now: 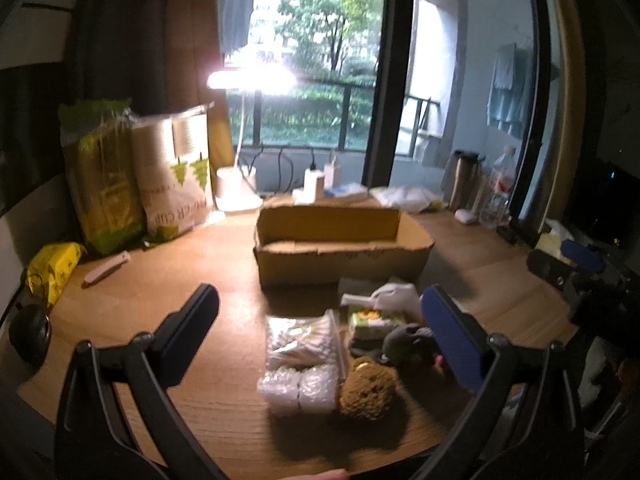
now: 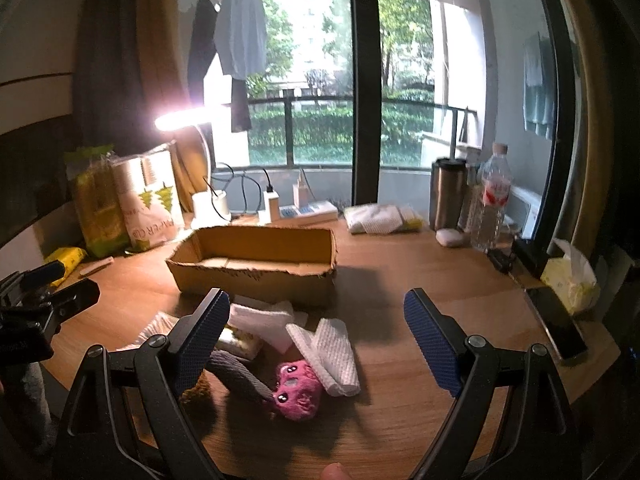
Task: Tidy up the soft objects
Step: 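Grasp the cotton swab bag with the left gripper while the right gripper grasps the white towel, then carry the swab bag with the left gripper while the right gripper carries the towel toward the box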
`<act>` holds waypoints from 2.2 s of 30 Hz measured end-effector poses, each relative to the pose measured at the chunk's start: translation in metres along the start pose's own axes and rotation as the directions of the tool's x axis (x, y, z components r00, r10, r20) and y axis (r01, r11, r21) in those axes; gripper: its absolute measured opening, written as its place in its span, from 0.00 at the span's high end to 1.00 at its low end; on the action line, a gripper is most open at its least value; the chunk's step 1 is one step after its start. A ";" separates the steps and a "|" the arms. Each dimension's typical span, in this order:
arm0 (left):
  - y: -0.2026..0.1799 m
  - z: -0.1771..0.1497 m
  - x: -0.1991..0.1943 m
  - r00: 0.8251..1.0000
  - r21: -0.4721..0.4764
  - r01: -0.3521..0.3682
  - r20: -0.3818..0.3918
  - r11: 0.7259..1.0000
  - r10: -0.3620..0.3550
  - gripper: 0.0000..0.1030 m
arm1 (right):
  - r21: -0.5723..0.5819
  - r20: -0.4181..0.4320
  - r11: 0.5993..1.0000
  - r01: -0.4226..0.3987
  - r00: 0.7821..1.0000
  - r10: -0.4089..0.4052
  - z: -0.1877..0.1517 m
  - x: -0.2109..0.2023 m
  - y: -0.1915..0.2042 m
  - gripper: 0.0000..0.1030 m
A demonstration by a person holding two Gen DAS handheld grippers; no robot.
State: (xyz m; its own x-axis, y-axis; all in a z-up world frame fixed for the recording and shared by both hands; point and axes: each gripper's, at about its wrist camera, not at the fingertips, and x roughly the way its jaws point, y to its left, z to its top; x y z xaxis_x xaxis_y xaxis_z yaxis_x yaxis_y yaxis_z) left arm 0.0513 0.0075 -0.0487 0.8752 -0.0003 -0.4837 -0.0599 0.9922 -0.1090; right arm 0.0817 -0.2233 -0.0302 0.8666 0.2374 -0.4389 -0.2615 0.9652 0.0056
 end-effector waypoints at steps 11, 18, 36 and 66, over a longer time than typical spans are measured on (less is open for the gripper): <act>0.008 -0.012 0.066 0.982 -0.024 -0.037 -0.187 0.999 0.032 0.01 | 0.042 -0.120 0.999 0.005 0.993 0.000 -0.012 0.052 -0.020 0.12; 0.009 -0.021 0.110 0.949 -0.006 -0.062 -0.309 0.998 0.057 0.01 | 0.068 -0.219 0.998 -0.007 0.975 0.022 -0.024 0.091 -0.034 0.12; 0.022 -0.040 0.166 0.862 0.001 -0.104 -0.498 0.995 0.091 0.01 | 0.104 -0.431 0.991 -0.079 0.895 0.117 -0.055 0.168 -0.038 0.21; 0.017 -0.015 0.142 0.904 -0.017 -0.009 -0.428 1.000 0.000 0.30 | 0.071 -0.319 0.995 -0.071 0.944 0.090 -0.020 0.138 -0.039 0.92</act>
State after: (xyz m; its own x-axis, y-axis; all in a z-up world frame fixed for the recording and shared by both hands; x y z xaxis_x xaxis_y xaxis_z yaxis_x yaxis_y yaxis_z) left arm 0.1677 0.0225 -0.1326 0.5852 -0.0531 -0.8092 -0.0756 0.9899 -0.1196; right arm 0.2030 -0.2306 -0.1086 0.6587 0.2757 -0.7001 -0.2915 0.9513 0.1003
